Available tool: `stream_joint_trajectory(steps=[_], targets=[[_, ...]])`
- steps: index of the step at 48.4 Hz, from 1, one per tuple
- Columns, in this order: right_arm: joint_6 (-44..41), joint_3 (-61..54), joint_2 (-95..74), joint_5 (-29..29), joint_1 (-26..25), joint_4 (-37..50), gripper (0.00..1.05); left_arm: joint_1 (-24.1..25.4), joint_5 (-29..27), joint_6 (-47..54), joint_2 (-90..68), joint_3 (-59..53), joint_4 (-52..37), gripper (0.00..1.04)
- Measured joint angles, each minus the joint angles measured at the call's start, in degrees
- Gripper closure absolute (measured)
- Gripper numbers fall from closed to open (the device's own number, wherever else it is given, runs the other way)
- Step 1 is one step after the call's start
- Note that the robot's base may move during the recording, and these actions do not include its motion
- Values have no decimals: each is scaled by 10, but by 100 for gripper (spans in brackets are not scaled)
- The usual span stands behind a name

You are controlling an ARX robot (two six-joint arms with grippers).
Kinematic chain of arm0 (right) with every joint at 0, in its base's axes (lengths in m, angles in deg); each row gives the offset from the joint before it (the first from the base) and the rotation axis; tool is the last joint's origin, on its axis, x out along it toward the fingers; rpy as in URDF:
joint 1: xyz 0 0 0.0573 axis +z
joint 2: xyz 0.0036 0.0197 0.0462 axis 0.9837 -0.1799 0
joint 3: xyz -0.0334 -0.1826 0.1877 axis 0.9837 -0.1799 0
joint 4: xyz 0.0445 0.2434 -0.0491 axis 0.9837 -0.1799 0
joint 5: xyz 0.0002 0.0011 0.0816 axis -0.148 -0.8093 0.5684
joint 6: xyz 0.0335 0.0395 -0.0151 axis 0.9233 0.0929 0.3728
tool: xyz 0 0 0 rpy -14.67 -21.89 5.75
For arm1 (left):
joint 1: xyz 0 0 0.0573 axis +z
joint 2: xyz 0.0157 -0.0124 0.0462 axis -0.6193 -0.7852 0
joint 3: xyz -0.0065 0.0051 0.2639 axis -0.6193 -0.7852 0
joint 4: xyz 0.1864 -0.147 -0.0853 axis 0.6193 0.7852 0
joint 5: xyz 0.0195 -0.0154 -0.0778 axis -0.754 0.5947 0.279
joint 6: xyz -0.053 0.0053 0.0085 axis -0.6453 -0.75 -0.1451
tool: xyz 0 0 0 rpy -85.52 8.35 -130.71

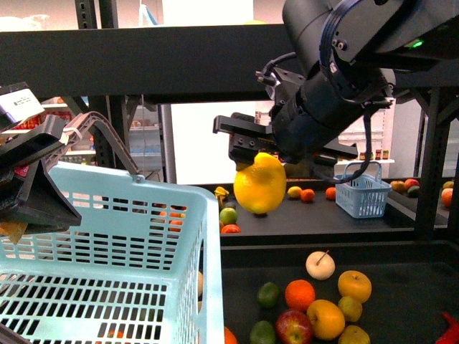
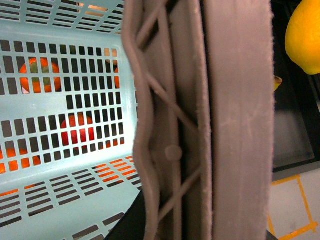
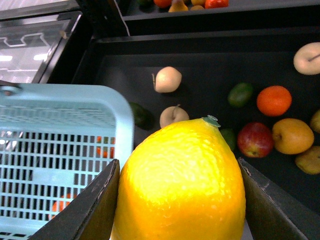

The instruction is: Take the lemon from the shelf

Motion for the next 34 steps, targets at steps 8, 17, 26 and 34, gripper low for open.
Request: stream_joint_trajectory(steps=[8,17,26,34], targets=[[6,6,-1,1,30,-3,42,0,0,0,0,0,0,89],[18,13,-12,4,59,-3,42,0,0,0,0,0,0,89],[28,24,-31,2,94,-3,42,0,0,0,0,0,0,89],[35,31,-46,-1,115,-12,42,0,0,0,0,0,0,89]])
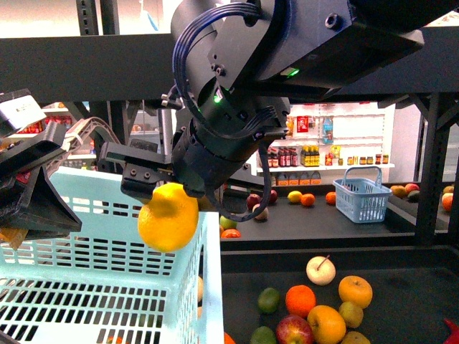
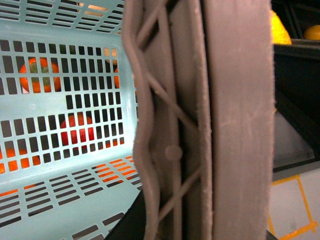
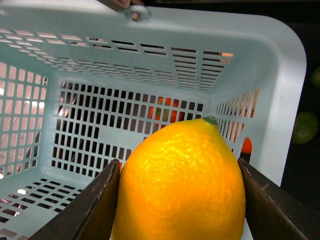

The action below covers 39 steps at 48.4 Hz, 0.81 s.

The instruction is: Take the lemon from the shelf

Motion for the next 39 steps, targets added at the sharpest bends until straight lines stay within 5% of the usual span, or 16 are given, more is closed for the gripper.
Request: stream_joint_trajectory(steps=[12,26,39], targets=[[0,-1,-4,5,-1,9,6,0,1,0,0,0,0,89],[6,-64,64,31,-62,50,8,0,-3,2,0,0,0,89],[-41,-209,186,46,-226,141,8,0,0,1,0,0,0,89]])
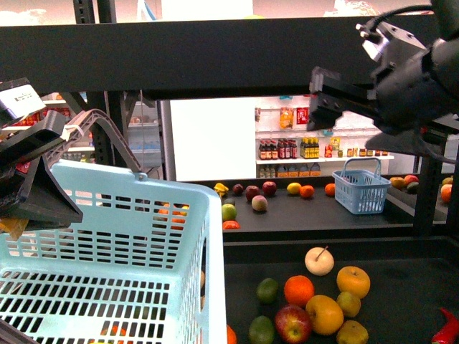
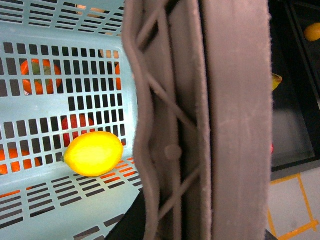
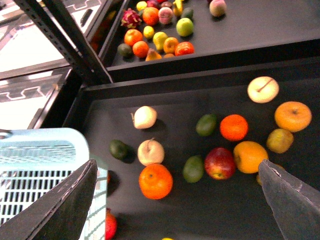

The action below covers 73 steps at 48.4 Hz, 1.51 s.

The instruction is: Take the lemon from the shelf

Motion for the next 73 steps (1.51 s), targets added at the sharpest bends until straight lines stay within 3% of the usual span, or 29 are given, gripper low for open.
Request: stream_joint_trajectory(steps=[10,24,35,44,59,73], targets=[[-37,-126,5,28,-76,79,8,0,0,0,0,0,0,89],[-76,-204,-45,44,-120,159,8,0,0,0,0,0,0,89],[-105,-253,-108,50,-110,218,8,0,0,0,0,0,0,89],[-122,-270,-172,47,-71,271,8,0,0,0,0,0,0,89],[-119,-269,-233,37,-19,297,8,0,0,0,0,0,0,89],[-106,-266,-245,36,-1,300,8,0,0,0,0,0,0,89]])
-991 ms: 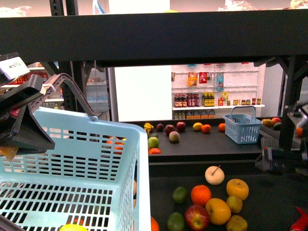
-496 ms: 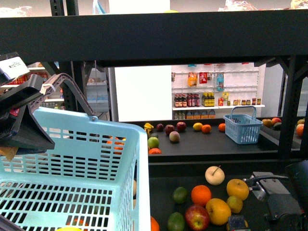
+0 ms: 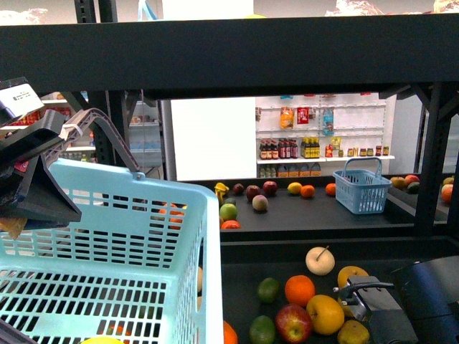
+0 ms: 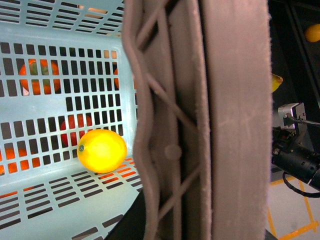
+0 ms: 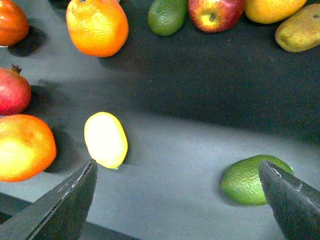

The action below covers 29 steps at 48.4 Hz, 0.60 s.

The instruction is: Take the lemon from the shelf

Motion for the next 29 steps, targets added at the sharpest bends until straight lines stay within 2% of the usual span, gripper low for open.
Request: stream_joint_trajectory(steps=[29], targets=[[14,18,-27,-5,13,5,8,0,0,0,0,0,0,89]])
